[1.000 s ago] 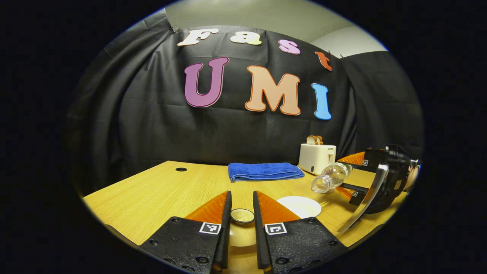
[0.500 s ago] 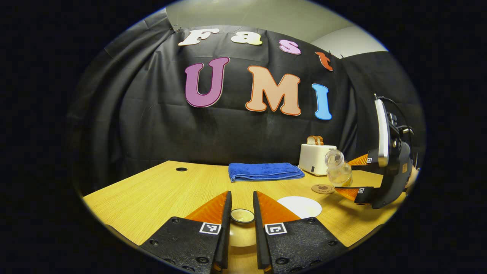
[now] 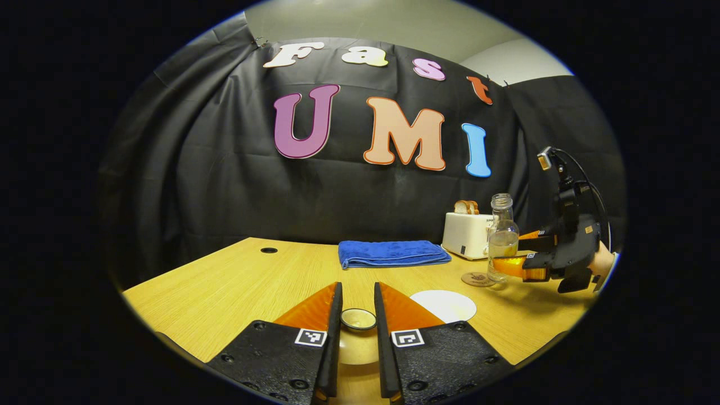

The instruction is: Open the teacup lid with one hand, grasp the water bottle and pour water into the teacup with the other hand; after pouring, place the water bottle on the coaster and then close the teacup lid.

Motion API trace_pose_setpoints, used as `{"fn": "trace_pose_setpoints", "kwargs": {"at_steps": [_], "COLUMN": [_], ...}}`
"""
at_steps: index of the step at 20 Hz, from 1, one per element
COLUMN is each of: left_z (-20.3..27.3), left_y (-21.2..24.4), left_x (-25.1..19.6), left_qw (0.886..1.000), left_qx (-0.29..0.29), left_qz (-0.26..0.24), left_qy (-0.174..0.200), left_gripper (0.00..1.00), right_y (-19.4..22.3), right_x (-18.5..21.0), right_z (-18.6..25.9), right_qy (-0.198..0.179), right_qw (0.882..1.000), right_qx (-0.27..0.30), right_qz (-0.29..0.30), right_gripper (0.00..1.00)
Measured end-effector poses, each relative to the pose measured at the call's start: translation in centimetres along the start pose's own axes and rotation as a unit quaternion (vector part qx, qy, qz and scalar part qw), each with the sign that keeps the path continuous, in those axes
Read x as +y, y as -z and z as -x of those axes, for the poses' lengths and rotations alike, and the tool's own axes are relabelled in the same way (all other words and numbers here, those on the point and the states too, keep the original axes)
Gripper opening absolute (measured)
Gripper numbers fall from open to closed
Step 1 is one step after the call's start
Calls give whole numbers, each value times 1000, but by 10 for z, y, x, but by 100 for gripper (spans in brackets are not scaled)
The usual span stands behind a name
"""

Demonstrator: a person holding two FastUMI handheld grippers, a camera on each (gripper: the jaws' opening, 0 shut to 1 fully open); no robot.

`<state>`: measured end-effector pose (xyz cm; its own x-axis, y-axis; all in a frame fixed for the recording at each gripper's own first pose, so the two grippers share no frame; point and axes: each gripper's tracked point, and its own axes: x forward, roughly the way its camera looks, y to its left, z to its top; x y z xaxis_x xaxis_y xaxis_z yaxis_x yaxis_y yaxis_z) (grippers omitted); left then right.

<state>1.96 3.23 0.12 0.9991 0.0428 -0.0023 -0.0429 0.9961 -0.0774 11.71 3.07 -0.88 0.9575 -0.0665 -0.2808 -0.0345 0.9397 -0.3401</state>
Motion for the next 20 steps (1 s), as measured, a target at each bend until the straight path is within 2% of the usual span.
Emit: {"fn": "trace_pose_setpoints", "kwargs": {"at_steps": [3, 5, 6, 9, 14, 20], "left_z": [-1, -1, 0, -1, -1, -1], "left_y": [0, 0, 0, 0, 0, 0], "left_x": [-1, -1, -1, 0, -1, 0], "left_qw": [1000, 1000, 1000, 1000, 1000, 1000], "left_qx": [0, 0, 0, 0, 1, 1], "left_qz": [-1, -1, -1, -1, -2, -4], "left_qy": [1, 1, 1, 0, 2, 1], "left_gripper": [27, 27, 27, 27, 27, 27], "right_y": [5, 3, 1, 3, 18, 17], "right_x": [-7, -11, -11, -10, -15, -20], "right_z": [-11, -19, -23, -35, -50, -55], "right_qy": [-8, -5, -3, -2, 18, 23], "right_qw": [995, 991, 990, 990, 991, 989], "right_qx": [7, 4, 1, -6, 1, -4], "right_qz": [-97, -133, -139, -144, -135, -144], "right_gripper": [79, 81, 78, 81, 80, 80]}}
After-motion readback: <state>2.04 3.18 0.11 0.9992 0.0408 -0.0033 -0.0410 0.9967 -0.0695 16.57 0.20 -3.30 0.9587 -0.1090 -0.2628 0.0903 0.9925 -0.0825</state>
